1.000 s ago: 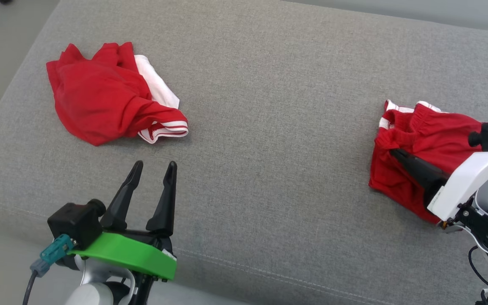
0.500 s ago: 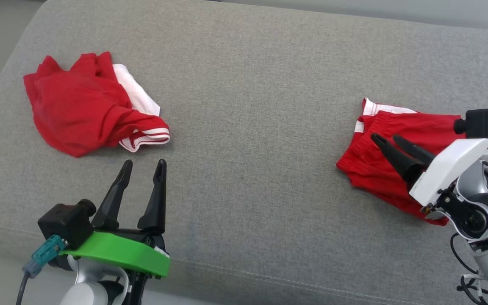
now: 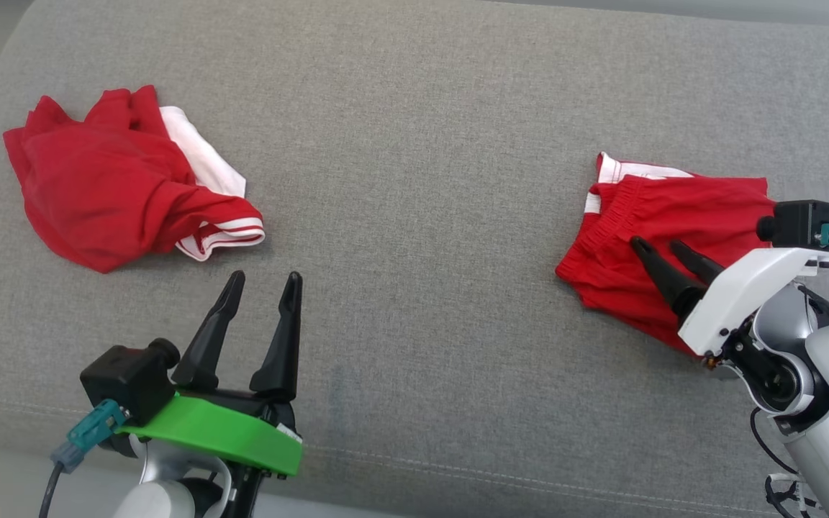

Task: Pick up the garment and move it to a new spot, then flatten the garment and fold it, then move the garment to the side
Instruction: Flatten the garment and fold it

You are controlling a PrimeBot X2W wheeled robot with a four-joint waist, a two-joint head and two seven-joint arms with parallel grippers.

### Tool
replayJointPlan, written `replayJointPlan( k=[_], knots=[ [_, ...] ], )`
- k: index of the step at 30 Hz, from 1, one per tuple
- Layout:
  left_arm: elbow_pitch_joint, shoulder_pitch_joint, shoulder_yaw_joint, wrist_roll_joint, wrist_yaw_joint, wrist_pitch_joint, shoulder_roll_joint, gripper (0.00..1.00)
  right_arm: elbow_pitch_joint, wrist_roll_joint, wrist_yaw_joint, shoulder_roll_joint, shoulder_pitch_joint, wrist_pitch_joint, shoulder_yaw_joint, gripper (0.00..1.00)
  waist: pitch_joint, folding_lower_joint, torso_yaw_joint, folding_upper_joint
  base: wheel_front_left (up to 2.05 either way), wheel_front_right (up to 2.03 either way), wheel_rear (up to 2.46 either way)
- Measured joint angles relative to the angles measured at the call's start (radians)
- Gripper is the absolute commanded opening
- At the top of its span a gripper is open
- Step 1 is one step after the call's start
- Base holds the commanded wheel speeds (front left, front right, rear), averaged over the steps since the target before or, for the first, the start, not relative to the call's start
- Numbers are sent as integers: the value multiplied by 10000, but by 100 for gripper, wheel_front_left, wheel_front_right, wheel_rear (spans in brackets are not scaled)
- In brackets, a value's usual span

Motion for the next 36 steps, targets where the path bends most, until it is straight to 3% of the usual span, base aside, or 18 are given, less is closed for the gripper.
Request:
replayJointPlan(
  k=[10, 24, 36],
  knots=[
    [-59, -363, -259, 0, -161, 84, -92, 100, 729, -637, -174, 44, -716, -79, -29, 100, 394, 0, 144, 0, 0, 0, 0],
    [326, -610, -244, 0, -247, 36, -295, 100, 2105, -1074, -196, 767, -1541, 69, 255, 100, 560, 0, 765, 0, 0, 0, 0],
    [374, -583, 79, 0, -148, -107, -240, 100, 1430, -1164, -151, 972, -1617, -826, 249, 100, 221, 0, 249, 0, 0, 0, 0]
  ],
)
